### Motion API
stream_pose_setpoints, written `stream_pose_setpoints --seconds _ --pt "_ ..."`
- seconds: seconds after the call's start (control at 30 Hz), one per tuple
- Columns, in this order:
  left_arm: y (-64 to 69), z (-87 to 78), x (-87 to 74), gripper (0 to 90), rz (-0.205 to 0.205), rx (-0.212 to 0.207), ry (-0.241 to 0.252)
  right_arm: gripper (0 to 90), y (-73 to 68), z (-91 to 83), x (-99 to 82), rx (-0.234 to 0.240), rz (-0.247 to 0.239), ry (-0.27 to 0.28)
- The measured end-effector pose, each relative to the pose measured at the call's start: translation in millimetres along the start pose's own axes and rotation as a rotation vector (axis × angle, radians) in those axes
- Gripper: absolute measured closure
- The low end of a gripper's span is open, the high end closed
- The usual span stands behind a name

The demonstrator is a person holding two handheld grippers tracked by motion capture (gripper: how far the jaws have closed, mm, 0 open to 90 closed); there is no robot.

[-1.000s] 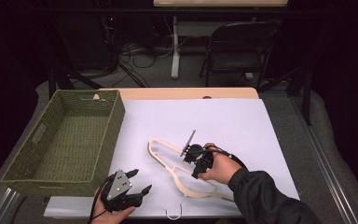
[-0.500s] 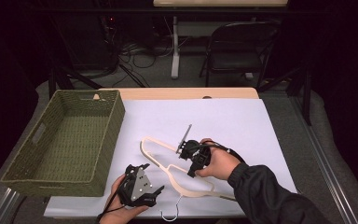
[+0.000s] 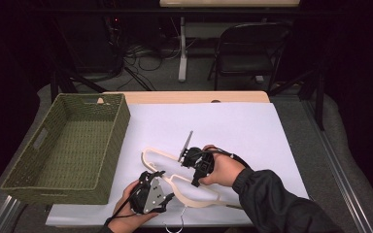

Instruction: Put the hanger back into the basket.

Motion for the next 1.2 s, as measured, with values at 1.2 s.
stream_pose_setpoints --seconds 1.2 --pt "17.1 27.0 -15.2 48.5 -0.054 -0.207 -0.086 85.1 -5.9 38.2 2.6 0.034 -0.038 -0.019"
Point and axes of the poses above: each handheld gripper's, and its own axes: z roughly forward along the jaws, x roughly out of its top, y roughly to its right, the point moved 9 cm from there along z, roughly forward along the jaws, and after that the axes turned 1 degree about -y, right-handed, at the moved point
